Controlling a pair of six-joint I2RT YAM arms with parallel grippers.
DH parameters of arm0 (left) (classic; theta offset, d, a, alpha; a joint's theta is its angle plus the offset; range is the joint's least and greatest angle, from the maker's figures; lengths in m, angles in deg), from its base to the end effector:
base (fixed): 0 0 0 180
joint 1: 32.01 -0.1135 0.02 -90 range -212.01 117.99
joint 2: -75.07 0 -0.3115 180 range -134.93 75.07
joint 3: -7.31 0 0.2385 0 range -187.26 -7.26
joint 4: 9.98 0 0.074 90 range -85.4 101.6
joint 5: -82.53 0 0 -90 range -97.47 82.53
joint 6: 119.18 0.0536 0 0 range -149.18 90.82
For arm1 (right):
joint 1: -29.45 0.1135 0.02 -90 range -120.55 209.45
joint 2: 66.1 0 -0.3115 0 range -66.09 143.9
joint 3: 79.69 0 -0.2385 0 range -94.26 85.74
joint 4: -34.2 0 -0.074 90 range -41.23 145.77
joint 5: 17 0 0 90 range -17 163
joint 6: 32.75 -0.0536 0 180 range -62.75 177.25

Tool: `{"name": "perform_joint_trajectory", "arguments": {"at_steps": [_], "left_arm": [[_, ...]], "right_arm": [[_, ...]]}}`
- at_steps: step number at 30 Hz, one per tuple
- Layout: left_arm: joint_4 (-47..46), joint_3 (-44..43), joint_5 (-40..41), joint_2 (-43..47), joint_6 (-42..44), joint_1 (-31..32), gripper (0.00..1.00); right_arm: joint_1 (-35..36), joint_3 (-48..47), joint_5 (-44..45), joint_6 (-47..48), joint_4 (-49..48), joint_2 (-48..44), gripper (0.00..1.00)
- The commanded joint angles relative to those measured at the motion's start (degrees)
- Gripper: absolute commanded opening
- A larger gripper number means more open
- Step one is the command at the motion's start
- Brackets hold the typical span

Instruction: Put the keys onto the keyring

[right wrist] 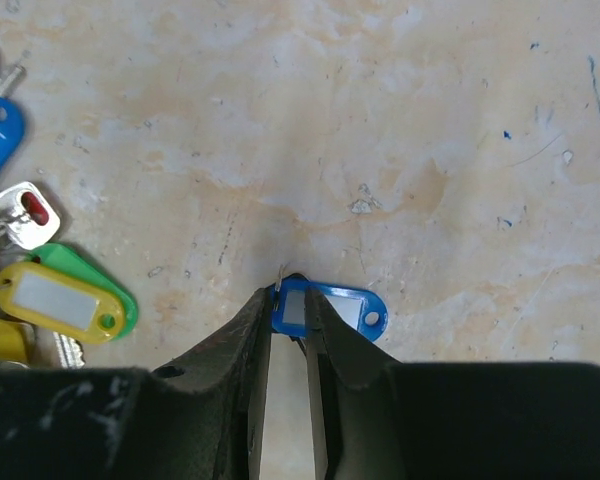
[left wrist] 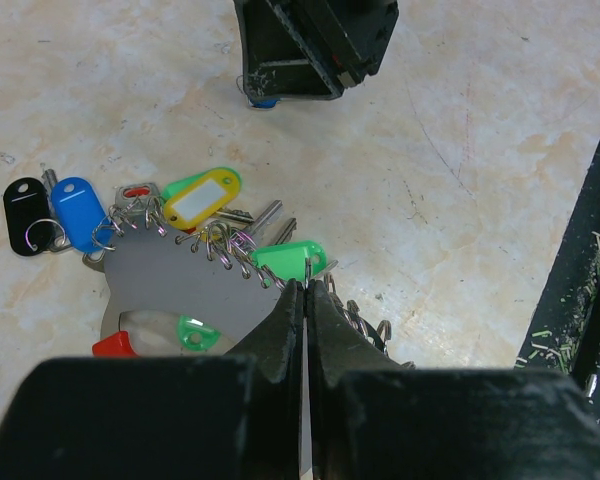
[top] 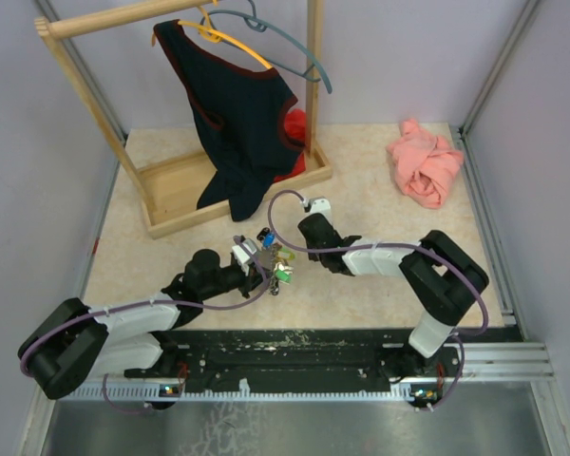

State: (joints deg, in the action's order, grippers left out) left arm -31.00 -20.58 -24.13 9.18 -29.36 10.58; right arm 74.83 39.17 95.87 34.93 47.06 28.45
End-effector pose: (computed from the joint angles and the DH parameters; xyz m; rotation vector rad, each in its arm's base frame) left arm 0.1373 -0.1471 0.2144 0.8878 1.7134 -0.7794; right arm 0.2460 0.2196 0.2035 -0.2762 2.2861 0.1275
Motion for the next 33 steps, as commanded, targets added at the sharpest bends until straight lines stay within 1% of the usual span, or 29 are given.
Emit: {"name": "perform_joint_trajectory", "arguments": {"at_steps": [1,11,16,21,23,28,31,33], "left_arm": [[-2.62,0.41,-1.13,0.59,-0.27,-0.31,0.01],[-2.55,0.31,-1.13,0.49,-0.23,-0.31,0.01],[-2.55,0.23,-1.12,0.32,-0.21,-0.31,0.01],[-2.71,0.23,-1.15,0.19,-0.24,-0.31,0.01],[-2.87,0.29,-1.12,0.17,-0.17,-0.31,0.01],[-5.93,1.13,-2.79,0.31,0.30,-0.31,0.01],[-8.46,1.98,-4.24,0.64,1.01,-0.31,0.01],[-10.29,2.66,-5.22,0.96,1.72,-0.31,0.01]], "right_arm": [[0.76,-1.49,0.70,-0.96,-1.29,2.07,0.21],[0.84,-1.90,1.04,-0.96,-1.48,3.30,0.20],[0.87,-1.98,1.52,-0.67,-0.87,3.73,0.11],[0.84,-1.60,0.91,1.41,-1.13,1.98,0.03],[0.84,-0.93,0.32,3.15,-1.55,0.63,0.00],[0.81,1.44,-4.02,10.08,-2.77,-7.22,0.00],[0.76,2.39,-10.18,16.41,-2.27,-10.95,0.00],[0.81,2.28,-14.64,20.75,-0.01,-12.73,0.00]]}}
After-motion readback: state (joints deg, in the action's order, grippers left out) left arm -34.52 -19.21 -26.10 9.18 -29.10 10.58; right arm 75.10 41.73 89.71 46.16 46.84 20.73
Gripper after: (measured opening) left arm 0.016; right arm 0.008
